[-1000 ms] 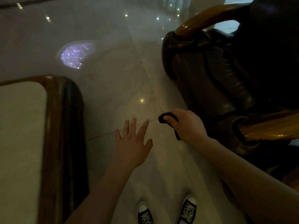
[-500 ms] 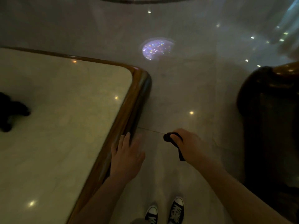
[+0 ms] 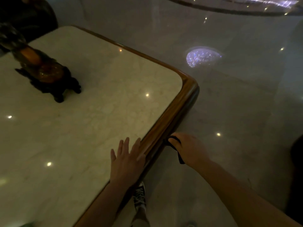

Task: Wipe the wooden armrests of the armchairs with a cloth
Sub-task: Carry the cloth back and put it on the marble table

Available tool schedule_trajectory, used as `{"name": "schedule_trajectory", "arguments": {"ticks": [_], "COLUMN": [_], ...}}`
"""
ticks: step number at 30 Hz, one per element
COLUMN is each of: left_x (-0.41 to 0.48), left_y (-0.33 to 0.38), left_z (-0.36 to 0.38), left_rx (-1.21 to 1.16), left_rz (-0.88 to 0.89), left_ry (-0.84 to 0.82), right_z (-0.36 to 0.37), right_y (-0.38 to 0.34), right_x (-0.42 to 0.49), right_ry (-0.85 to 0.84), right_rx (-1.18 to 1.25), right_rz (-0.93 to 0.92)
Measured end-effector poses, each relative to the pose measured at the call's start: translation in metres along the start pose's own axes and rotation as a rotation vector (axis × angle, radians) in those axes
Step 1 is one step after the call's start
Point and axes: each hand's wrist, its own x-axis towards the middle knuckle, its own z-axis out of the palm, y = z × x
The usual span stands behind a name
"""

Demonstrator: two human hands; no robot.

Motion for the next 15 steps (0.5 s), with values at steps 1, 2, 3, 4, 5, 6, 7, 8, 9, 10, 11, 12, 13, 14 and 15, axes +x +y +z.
{"name": "schedule_trajectory", "arguments": {"ticks": [1,2,3,4,5,6,7,8,9,10,11,12,13,14,15], "left_x": [0.008,0.018,0.028,0.037,0.046,0.055,0.063,0.071,0.079,0.087,0.094,0.102,0.109,0.116,0.124], "left_y": [-0.013,-0.026,-0.039,-0.052,-0.064,-0.075,-0.085,-0.094,-0.103,-0.110,-0.115,-0.120,-0.124,-0.127,-0.129], "left_z": [-0.001,-0.002,-0.003,-0.003,-0.003,-0.003,-0.003,-0.001,0.001,0.003,0.006,0.010,0.014,0.018,0.024], "left_rx": [-0.001,0.002,0.008,0.013,0.015,0.014,0.013,0.012,0.013,0.016,0.019,0.017,0.008,-0.007,-0.019], "left_rz": [-0.007,-0.011,-0.014,-0.018,-0.022,-0.023,-0.021,-0.018,-0.017,-0.015,-0.015,-0.018,-0.024,-0.031,-0.037], "left_ry": [-0.008,-0.018,-0.029,-0.042,-0.052,-0.056,-0.059,-0.064,-0.072,-0.081,-0.088,-0.093,-0.098,-0.103,-0.110], "right_z": [0.007,0.015,0.023,0.031,0.040,0.048,0.055,0.062,0.069,0.077,0.083,0.089,0.096,0.103,0.109], "right_y": [-0.009,-0.017,-0.026,-0.034,-0.042,-0.049,-0.056,-0.061,-0.065,-0.067,-0.069,-0.069,-0.067,-0.065,-0.062], "right_x": [0.012,0.024,0.036,0.048,0.060,0.072,0.082,0.091,0.100,0.108,0.115,0.122,0.129,0.135,0.143], "right_ry": [-0.014,-0.026,-0.038,-0.052,-0.065,-0.075,-0.081,-0.086,-0.092,-0.103,-0.118,-0.136,-0.151,-0.162,-0.168], "right_rx": [0.000,0.009,0.019,0.024,0.025,0.024,0.024,0.025,0.024,0.024,0.022,0.018,0.009,-0.006,-0.024], "right_rz": [-0.004,0.000,0.001,-0.002,-0.010,-0.016,-0.018,-0.018,-0.021,-0.022,-0.018,-0.014,-0.012,-0.011,-0.015]}}
